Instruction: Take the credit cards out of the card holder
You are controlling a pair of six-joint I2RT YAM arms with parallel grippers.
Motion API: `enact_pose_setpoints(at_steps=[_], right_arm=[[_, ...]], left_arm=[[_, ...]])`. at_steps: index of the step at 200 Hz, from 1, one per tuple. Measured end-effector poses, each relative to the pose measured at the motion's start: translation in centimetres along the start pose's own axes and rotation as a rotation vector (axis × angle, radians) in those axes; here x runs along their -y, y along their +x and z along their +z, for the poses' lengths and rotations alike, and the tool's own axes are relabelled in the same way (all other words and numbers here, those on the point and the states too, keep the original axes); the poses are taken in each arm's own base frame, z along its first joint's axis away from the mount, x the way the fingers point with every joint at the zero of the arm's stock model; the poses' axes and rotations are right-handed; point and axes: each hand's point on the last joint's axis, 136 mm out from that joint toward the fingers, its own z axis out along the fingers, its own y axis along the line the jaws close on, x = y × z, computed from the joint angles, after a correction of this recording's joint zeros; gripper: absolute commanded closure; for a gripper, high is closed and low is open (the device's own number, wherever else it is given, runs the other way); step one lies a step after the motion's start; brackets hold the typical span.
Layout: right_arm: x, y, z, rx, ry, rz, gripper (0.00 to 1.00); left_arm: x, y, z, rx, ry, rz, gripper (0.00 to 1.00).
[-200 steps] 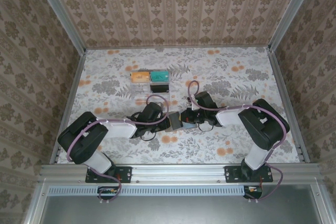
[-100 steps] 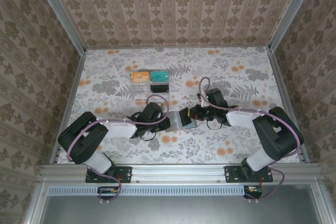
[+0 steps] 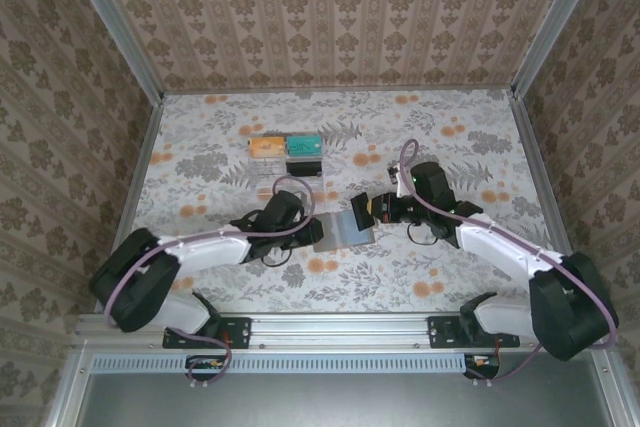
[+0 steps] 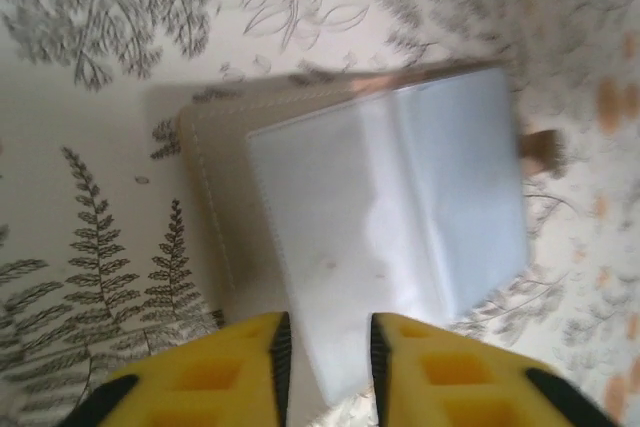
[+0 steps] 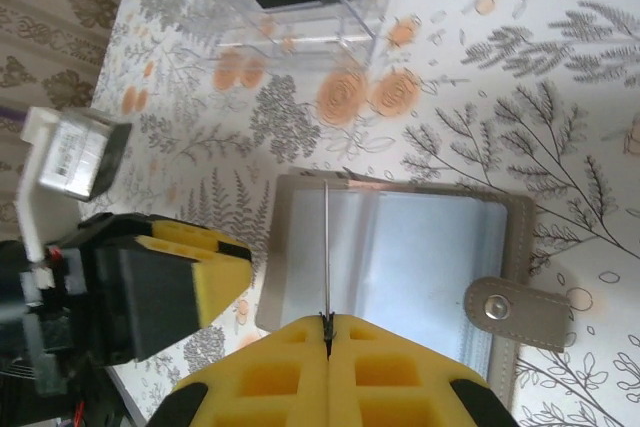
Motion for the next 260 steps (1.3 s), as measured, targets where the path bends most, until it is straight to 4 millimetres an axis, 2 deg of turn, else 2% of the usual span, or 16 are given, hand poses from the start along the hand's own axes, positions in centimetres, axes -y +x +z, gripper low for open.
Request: enact_pose_setpoints(at_steps=[23, 45, 79, 106, 146, 178, 232, 260], right_arm=[[-1.8, -0.5, -0.3, -0.003, 0.018, -0.094, 1.0], [-3.9, -1.0, -0.3, -0.004, 0.041, -0.217, 1.0], [-6.8, -3.3, 0.5, 0.017, 0.078, -0.411, 1.0], [-8.1, -4.7, 2.2, 0.021, 0.114, -0.566, 1.0], [-9.6, -5.2, 5.7, -0.018, 0.171, -0.862, 1.0], [-10.5, -6.7, 8.0, -0.04, 0.218, -1.098, 1.0], [-10.7, -8.3, 10.2, -0.083, 0.255, -1.442, 1.0], [-10.5, -8.7, 12.3, -0.139, 0.257, -1.566, 1.0]], left_arm=[[1.8, -2.6, -4.0, 0.116, 0.048, 0.032, 0.26], [2.4, -4.5, -8.3, 0.238, 0.075, 0.042, 0.01], [1.0, -5.4, -14.2, 0.407, 0.088, 0.015, 0.0], [-1.4, -4.6, -16.9, 0.487, 0.062, -0.011, 0.0], [-4.1, -3.2, -18.7, 0.536, 0.026, -0.034, 0.0], [-5.3, -2.2, -18.7, 0.528, 0.002, -0.039, 0.0], [-6.2, -1.3, -19.0, 0.525, -0.014, -0.044, 0.0], [-6.5, -0.9, -19.3, 0.524, -0.016, -0.044, 0.0]])
